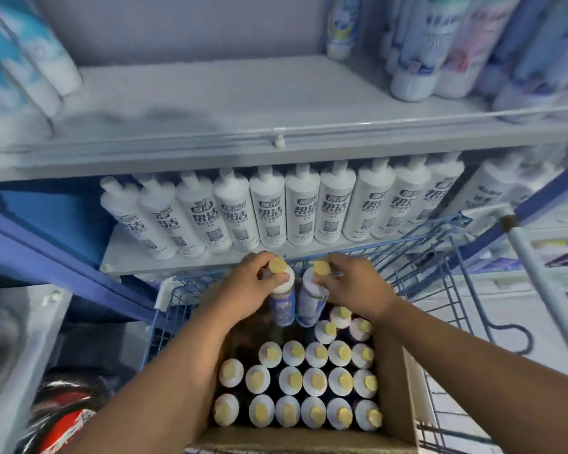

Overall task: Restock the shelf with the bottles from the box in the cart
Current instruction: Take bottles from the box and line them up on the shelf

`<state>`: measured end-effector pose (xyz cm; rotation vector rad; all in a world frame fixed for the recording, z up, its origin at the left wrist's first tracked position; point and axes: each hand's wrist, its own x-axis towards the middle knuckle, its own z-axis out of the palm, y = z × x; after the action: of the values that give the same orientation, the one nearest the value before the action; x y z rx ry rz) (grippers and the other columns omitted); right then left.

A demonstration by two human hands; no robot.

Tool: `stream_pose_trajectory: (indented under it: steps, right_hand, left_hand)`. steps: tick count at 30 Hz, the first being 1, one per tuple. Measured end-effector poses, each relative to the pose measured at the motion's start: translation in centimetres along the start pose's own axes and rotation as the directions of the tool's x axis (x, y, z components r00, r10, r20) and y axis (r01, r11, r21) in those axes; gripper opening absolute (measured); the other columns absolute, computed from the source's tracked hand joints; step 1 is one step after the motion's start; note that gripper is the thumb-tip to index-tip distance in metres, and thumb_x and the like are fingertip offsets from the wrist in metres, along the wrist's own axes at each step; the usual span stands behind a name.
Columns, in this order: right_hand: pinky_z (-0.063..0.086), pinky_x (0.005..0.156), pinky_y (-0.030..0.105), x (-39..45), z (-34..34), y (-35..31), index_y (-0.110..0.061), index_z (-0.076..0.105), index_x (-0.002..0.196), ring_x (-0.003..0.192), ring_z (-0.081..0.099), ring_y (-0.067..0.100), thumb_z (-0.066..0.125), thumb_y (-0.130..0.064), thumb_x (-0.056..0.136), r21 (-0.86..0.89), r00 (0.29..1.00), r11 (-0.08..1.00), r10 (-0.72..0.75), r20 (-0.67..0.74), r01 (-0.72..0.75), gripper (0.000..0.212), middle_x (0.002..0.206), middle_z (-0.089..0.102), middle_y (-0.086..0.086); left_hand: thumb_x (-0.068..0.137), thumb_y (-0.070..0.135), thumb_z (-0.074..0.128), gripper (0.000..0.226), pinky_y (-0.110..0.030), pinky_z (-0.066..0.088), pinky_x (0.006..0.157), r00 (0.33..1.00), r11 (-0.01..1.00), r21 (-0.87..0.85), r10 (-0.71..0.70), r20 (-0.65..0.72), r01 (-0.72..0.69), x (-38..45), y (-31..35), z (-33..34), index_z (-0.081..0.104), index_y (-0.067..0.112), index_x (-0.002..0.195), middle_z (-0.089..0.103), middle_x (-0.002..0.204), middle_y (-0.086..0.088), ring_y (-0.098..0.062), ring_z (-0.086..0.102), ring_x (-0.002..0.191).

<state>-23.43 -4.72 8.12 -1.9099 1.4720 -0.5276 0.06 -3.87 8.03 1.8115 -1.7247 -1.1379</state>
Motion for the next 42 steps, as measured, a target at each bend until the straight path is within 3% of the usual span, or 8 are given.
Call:
stream_pose_trajectory:
  steps: [4, 10, 16, 20, 24, 28, 35, 42]
  right_hand:
    - [0.048, 0.073, 0.017, 0.0, -4.2, -3.8, -0.020, 0.066, 0.089, 0.084, 0.064, 0.002, 0.075, -0.029, 0.085, 0.097, 0.997, 0.993, -0.057, -0.047, 0.061, 0.013, 0.084, 0.070, -0.009]
    - [0.052, 0.078, 0.019, 1.1, -11.2, -10.4, -0.022, 0.070, 0.091, 0.086, 0.068, -0.001, 0.081, -0.026, 0.080, 0.286, 0.990, 0.954, -0.048, -0.135, 0.086, 0.016, 0.088, 0.075, -0.009]
    - [0.056, 0.090, 0.038, 2.7, -18.4, -17.3, -0.019, 0.071, 0.093, 0.093, 0.072, 0.012, 0.076, -0.022, 0.084, 0.354, 0.961, 0.906, -0.158, -0.228, 0.233, 0.011, 0.091, 0.077, -0.004]
    - [0.057, 0.086, 0.040, 3.9, -22.2, -21.0, -0.015, 0.071, 0.098, 0.087, 0.072, 0.015, 0.073, -0.023, 0.087, 0.359, 0.924, 0.876, -0.210, -0.318, 0.323, 0.013, 0.088, 0.077, -0.002]
    - [0.058, 0.078, 0.035, 5.3, -25.0, -24.5, -0.014, 0.072, 0.090, 0.077, 0.070, 0.012, 0.076, -0.020, 0.085, 0.453, 0.892, 0.809, -0.182, -0.413, 0.375, 0.009, 0.083, 0.076, 0.003]
    - [0.049, 0.057, 0.017, 6.9, -27.1, -27.0, -0.007, 0.073, 0.096, 0.059, 0.062, 0.000, 0.072, -0.018, 0.088, 0.441, 0.858, 0.798, -0.173, -0.484, 0.410, 0.014, 0.078, 0.074, 0.001]
    - [0.051, 0.065, 0.013, 10.6, -28.4, -26.9, -0.014, 0.074, 0.097, 0.070, 0.067, -0.003, 0.071, -0.027, 0.089, 0.367, 0.827, 0.840, -0.159, -0.539, 0.400, 0.016, 0.083, 0.075, -0.006]
    - [0.058, 0.087, 0.038, 14.6, -26.9, -24.0, -0.017, 0.074, 0.097, 0.086, 0.072, 0.008, 0.072, -0.031, 0.087, 0.397, 0.837, 0.852, -0.084, -0.540, 0.342, 0.018, 0.087, 0.076, -0.007]
  left_hand:
    - [0.088, 0.039, 0.069, 0.025, -0.038, 0.052, 0.093, 0.994, 0.989, -0.137, 0.039, -0.098, -0.053, -1.1, 3.8, -2.7, 0.063, 0.036, 0.112, 0.060, 0.117, 0.006, -0.012, 0.061, 0.108]
    - [0.092, 0.044, 0.064, 0.021, -0.031, 0.050, 0.089, 0.954, 0.972, -0.144, 0.141, -0.266, -0.184, -1.9, 11.1, -7.8, 0.061, 0.041, 0.112, 0.055, 0.119, 0.009, -0.007, 0.059, 0.107]
    - [0.089, 0.045, 0.066, 0.025, -0.034, 0.053, 0.089, 0.881, 0.932, -0.162, 0.235, -0.410, -0.323, -3.3, 19.8, -14.1, 0.067, 0.039, 0.113, 0.063, 0.118, 0.003, -0.011, 0.063, 0.102]
    - [0.091, 0.044, 0.065, 0.022, -0.040, 0.053, 0.096, 0.824, 0.883, -0.195, 0.291, -0.485, -0.426, -4.1, 24.6, -17.1, 0.067, 0.037, 0.111, 0.064, 0.116, 0.004, -0.013, 0.062, 0.105]
    - [0.096, 0.037, 0.062, 0.014, -0.024, 0.053, 0.088, 0.802, 0.841, -0.245, 0.310, -0.511, -0.482, -3.5, 28.3, -19.2, 0.065, 0.038, 0.109, 0.065, 0.115, 0.008, -0.008, 0.063, 0.104]
    - [0.095, 0.037, 0.063, 0.015, -0.016, 0.052, 0.074, 0.790, 0.798, -0.302, 0.319, -0.523, -0.522, -2.1, 30.6, -20.8, 0.067, 0.037, 0.109, 0.069, 0.110, 0.013, -0.002, 0.065, 0.098]
    - [0.093, 0.038, 0.066, 0.010, -0.021, 0.053, 0.073, 0.787, 0.760, -0.363, 0.301, -0.538, -0.539, 2.1, 31.6, -22.7, 0.068, 0.035, 0.102, 0.072, 0.105, 0.007, -0.006, 0.068, 0.093]
    - [0.094, 0.037, 0.065, 0.025, -0.020, 0.052, 0.066, 0.807, 0.788, -0.396, 0.204, -0.554, -0.471, 6.6, 29.4, -21.8, 0.068, 0.024, 0.115, 0.072, 0.106, 0.005, -0.009, 0.069, 0.092]
